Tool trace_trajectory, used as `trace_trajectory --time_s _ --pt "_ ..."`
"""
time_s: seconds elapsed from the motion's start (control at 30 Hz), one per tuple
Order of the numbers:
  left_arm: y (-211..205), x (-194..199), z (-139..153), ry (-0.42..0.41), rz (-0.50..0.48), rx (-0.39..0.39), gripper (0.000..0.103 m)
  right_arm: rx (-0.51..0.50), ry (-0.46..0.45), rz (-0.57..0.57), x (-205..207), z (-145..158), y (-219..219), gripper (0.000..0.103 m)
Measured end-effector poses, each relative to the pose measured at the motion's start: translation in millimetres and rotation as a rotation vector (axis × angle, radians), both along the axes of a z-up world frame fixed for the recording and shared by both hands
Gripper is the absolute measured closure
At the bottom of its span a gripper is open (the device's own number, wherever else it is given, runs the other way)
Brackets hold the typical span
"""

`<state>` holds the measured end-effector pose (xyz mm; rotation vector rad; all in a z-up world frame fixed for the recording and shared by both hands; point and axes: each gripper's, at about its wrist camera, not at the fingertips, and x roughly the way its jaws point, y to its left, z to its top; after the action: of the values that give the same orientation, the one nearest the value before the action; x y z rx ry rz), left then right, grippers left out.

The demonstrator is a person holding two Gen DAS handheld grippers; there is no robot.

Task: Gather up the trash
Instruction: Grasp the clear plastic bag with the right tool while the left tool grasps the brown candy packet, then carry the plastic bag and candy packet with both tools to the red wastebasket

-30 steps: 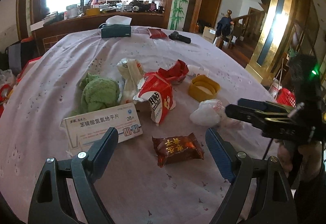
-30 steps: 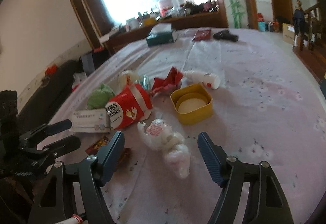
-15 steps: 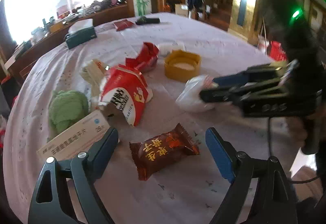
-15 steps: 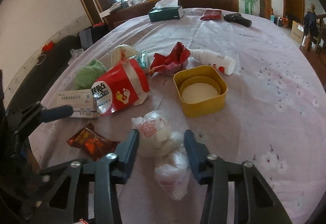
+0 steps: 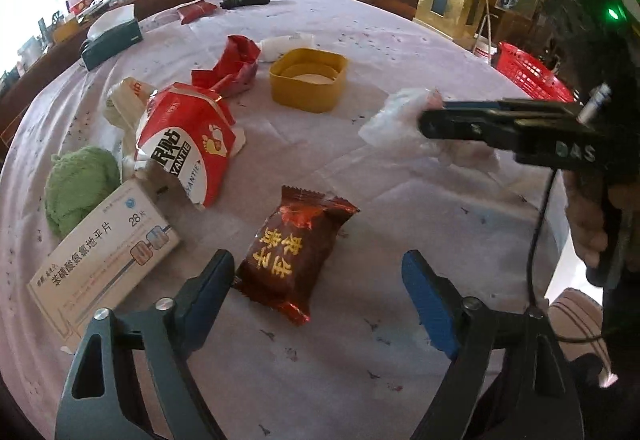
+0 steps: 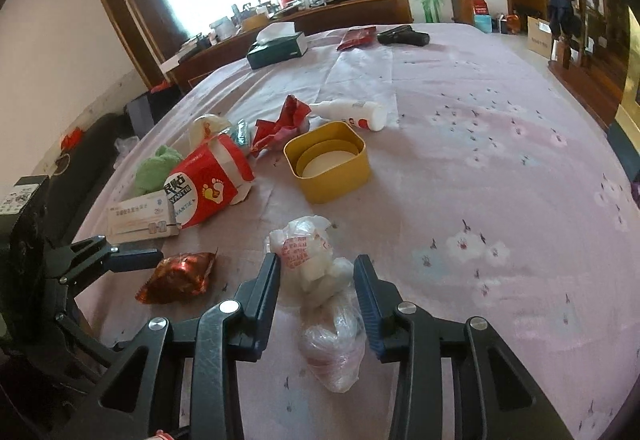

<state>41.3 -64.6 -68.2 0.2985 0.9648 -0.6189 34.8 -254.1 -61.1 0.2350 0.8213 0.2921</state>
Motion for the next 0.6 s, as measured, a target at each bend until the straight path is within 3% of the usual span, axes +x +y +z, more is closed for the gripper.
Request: trace_trajectory --time_s 0.13,0.23,0.33,0.6 --pt "4 15 -4 0.02 0.097 -0.02 0.048 0.005 -0.003 -0.022 -8 -1 -5 0.063" --pt "5 17 -6 0.005 0.134 -0.016 0.06 0.019 -0.007 -0.032 -15 -1 -9 0.063" --pt "-1 11 -6 -0.023 0.127 0.005 0.061 0.025 -0.019 -0.043 -22 3 -12 0.063" --pt "-13 -5 1 -0.038 0.185 -0.057 0.071 0.047 -0.073 -0.089 -50 18 -24 0.063"
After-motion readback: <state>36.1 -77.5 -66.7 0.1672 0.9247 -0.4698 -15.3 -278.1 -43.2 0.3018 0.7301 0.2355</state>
